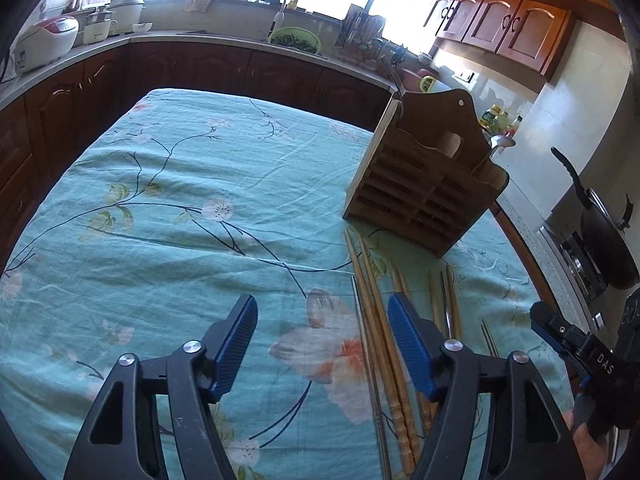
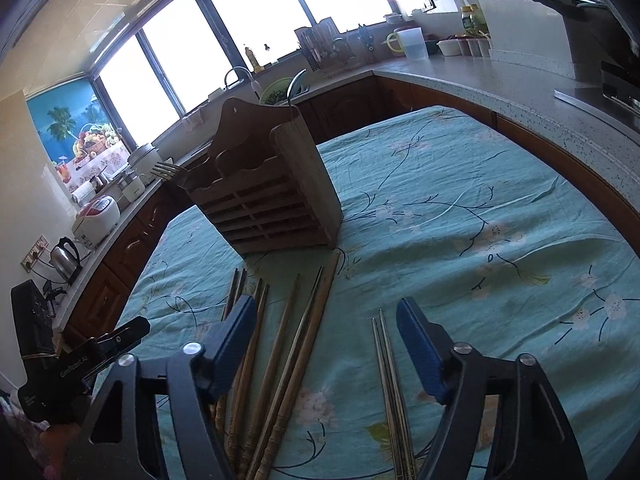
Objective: Organize utensils
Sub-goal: 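Grasp a wooden chopstick with the left tool while the right tool grasps another, then lift the chopstick with the left tool into the holder while the right tool inserts its chopstick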
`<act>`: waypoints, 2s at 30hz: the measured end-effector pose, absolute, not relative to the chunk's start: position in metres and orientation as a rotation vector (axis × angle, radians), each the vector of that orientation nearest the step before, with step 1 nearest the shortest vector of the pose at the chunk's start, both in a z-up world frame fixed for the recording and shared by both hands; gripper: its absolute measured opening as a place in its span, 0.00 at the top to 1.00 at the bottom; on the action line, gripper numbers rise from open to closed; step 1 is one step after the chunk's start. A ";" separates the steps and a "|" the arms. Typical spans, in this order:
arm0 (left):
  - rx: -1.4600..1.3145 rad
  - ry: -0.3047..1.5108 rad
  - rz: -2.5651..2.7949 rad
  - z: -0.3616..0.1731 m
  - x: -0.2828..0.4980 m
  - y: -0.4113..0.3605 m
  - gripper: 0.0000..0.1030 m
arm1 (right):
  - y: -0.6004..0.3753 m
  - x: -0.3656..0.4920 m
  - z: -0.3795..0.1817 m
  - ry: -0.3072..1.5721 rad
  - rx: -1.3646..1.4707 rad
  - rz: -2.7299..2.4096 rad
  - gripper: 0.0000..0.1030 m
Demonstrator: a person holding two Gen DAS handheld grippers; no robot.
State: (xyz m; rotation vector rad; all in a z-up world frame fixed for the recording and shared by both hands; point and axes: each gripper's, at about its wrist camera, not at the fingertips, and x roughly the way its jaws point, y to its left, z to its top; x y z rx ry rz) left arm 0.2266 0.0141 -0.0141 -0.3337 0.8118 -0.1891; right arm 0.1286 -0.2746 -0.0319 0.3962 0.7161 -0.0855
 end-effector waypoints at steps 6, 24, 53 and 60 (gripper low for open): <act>-0.328 0.867 -0.219 -0.020 0.269 0.001 0.56 | -0.277 0.163 -0.049 0.806 0.400 -0.092 0.59; -0.193 1.009 -0.231 -0.062 0.363 -0.045 0.80 | -0.262 0.229 -0.082 0.958 0.251 -0.130 0.83; -0.285 0.819 -0.388 0.009 0.260 -0.016 0.96 | -0.257 0.154 -0.007 0.762 0.311 -0.021 0.95; -0.327 0.704 -0.414 0.059 0.205 0.021 0.96 | -0.257 0.128 0.037 0.660 0.306 -0.001 0.95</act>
